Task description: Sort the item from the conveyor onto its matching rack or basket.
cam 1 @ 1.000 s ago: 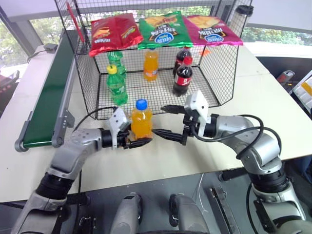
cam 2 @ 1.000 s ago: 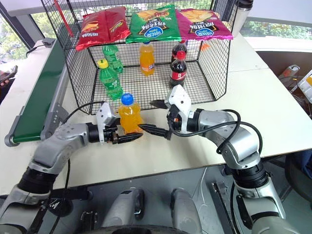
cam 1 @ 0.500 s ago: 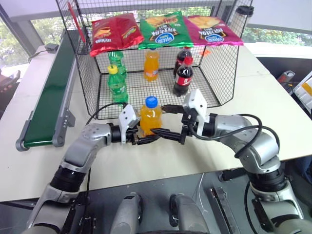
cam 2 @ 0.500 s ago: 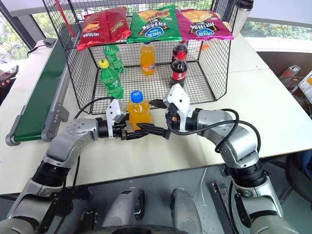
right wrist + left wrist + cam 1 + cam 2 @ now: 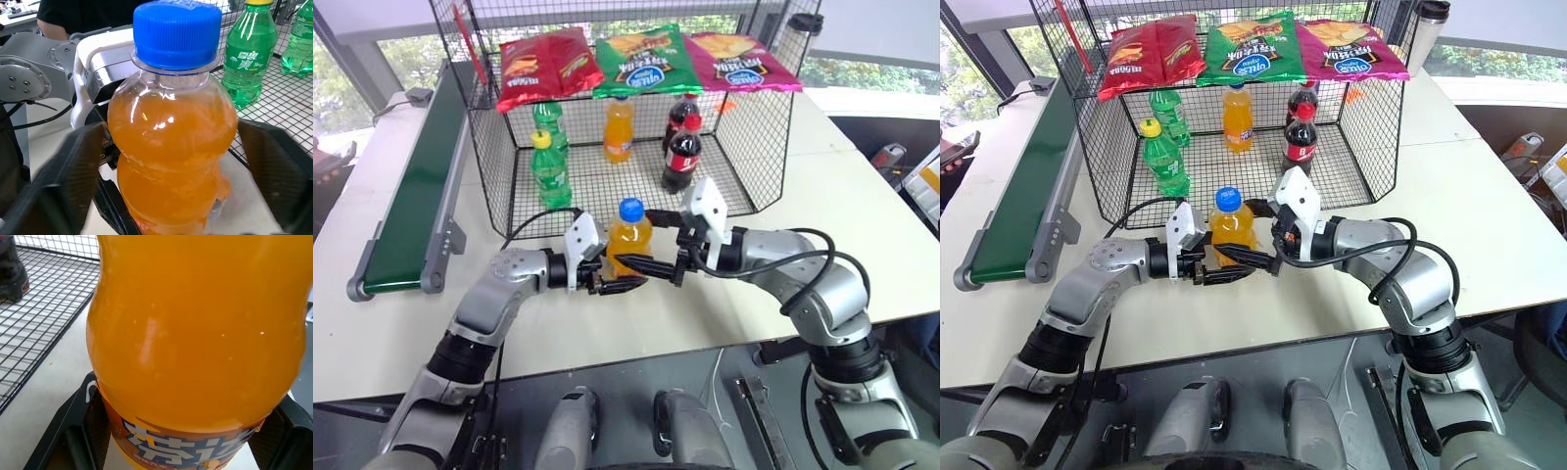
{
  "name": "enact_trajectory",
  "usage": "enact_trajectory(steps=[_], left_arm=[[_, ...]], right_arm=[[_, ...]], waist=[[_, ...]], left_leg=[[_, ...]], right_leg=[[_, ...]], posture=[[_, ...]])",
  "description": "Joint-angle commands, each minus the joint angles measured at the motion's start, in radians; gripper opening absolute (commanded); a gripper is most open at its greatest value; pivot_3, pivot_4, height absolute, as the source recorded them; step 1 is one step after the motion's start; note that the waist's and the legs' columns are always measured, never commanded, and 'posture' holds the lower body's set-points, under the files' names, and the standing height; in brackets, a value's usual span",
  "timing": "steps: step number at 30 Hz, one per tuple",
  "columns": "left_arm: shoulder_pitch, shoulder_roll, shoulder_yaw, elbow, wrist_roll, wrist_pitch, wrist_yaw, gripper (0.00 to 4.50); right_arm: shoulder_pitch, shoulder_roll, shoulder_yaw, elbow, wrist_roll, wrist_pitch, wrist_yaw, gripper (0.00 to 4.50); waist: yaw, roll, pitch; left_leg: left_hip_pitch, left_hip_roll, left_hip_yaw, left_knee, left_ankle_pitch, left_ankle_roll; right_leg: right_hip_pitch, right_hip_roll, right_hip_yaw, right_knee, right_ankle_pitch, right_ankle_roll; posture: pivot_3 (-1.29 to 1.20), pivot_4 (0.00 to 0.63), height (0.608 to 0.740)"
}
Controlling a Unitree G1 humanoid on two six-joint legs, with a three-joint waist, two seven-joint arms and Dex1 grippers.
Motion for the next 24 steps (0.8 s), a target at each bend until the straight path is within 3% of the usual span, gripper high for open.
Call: enact_trajectory(steps=[1, 3, 13, 15, 17, 24], left_arm=[[-0.022, -0.007, 0.014, -0.04, -0.011, -0.015, -0.005, 2.98], [-0.019, -0.004, 0.017, -0.044, -0.013, -0.004, -0.005, 2.98], [-0.018, -0.007, 0.026, -0.052, -0.013, 0.03, 0.022, 2.98], [-0.023, -0.01, 0.028, -0.045, -0.011, 0.032, 0.03, 3.98], [-0.027, -0.01, 0.029, -0.043, -0.02, 0.04, 0.022, 4.46], [-0.016, 0.039, 0.017, -0.063, -0.041, 0.092, -0.033, 4.46]], right_arm=[[-0.018, 0.009, -0.01, -0.012, 0.005, -0.013, -0.002, 2.33], [-0.017, 0.01, -0.011, -0.014, 0.008, -0.011, -0.002, 2.09], [-0.019, 0.006, -0.012, -0.019, 0.002, -0.004, -0.011, 2.09], [-0.019, 0.006, -0.012, -0.018, 0.001, -0.004, -0.011, 2.09], [-0.018, 0.006, -0.012, -0.019, 0.001, -0.003, -0.012, 2.09], [-0.02, 0.007, -0.012, -0.019, -0.003, 0.004, -0.021, 2.09]], waist=[[0.0, 0.0, 0.0], [0.0, 0.0, 0.0], [0.0, 0.0, 0.0], [0.0, 0.0, 0.0], [0.0, 0.0, 0.0], [-0.001, 0.0, 0.0]], left_leg=[[0.0, 0.0, 0.0, 0.0, 0.0, 0.0], [0.0, 0.0, 0.0, 0.001, 0.0, 0.0], [0.0, 0.0, 0.0, 0.001, 0.0, 0.0], [0.0, 0.0, 0.0, 0.001, 0.0, 0.0], [0.0, 0.0, 0.0, 0.001, 0.0, 0.0], [0.0, 0.0, 0.0, 0.001, 0.0, 0.0]], right_leg=[[0.0, 0.0, 0.0, 0.0, 0.0, 0.0], [0.0, 0.0, 0.0, 0.001, 0.0, 0.0], [0.0, 0.0, 0.0, 0.001, 0.0, 0.0], [0.0, 0.0, 0.0, 0.001, 0.0, 0.0], [0.0, 0.0, 0.0, 0.001, 0.0, 0.0], [0.0, 0.0, 0.0, 0.002, 0.0, 0.0]], posture=[[0.0, 0.15, 0.739], [0.0, 0.15, 0.739], [0.0, 0.15, 0.739], [0.0, 0.15, 0.739], [0.0, 0.15, 0.739], [0.0, 0.15, 0.739]])
